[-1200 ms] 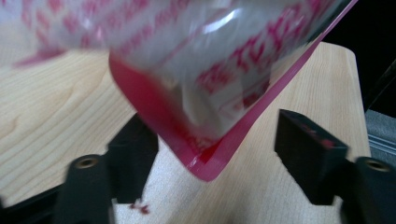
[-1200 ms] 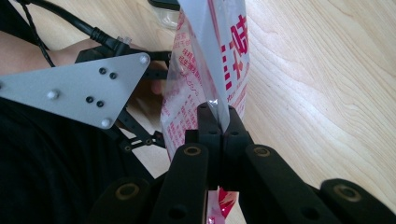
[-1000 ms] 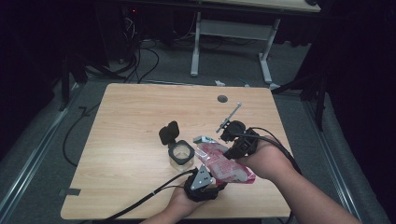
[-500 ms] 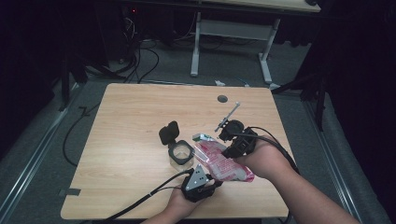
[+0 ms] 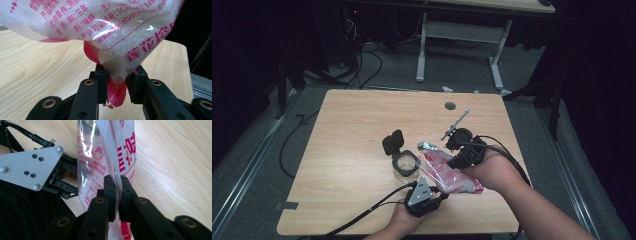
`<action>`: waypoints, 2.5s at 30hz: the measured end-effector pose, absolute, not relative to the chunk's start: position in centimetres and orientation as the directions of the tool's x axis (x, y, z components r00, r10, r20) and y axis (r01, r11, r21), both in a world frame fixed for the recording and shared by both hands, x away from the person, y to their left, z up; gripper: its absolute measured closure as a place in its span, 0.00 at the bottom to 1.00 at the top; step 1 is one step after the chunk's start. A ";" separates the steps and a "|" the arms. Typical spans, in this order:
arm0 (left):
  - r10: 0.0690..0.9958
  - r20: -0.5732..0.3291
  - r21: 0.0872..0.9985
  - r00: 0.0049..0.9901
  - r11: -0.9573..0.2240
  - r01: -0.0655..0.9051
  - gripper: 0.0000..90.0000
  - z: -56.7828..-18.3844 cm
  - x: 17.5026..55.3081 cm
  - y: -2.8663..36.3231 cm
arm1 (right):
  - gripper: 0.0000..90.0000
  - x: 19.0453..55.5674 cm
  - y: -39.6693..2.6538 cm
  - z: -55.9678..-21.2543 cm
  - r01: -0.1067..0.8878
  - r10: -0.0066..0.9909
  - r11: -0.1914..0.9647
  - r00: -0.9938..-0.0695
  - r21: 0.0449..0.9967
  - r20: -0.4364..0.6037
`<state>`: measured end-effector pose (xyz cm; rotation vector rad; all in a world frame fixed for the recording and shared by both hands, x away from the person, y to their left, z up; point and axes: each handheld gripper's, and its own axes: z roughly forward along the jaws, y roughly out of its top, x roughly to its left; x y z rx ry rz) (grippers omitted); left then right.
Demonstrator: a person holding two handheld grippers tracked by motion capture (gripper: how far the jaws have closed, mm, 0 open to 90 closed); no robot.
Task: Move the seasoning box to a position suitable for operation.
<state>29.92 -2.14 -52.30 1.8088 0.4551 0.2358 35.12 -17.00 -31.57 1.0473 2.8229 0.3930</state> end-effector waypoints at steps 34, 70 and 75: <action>0.443 -0.141 0.957 0.885 -0.169 0.237 0.82 -52.3 30.5 -1.5 | 0.92 34.7 -18.7 -32.5 0.656 0.681 0.700 -0.732 0.283 0.013; 0.487 -0.108 0.948 0.867 -0.212 0.237 0.76 -51.8 31.0 -1.9 | 1.00 37.4 -13.9 -31.5 0.660 0.678 0.719 -0.735 0.220 -0.013; 0.488 -0.096 0.947 0.868 -0.223 0.230 0.76 -51.7 31.2 -1.9 | 1.00 37.6 -13.9 -31.5 0.660 0.679 0.718 -0.734 0.222 -0.014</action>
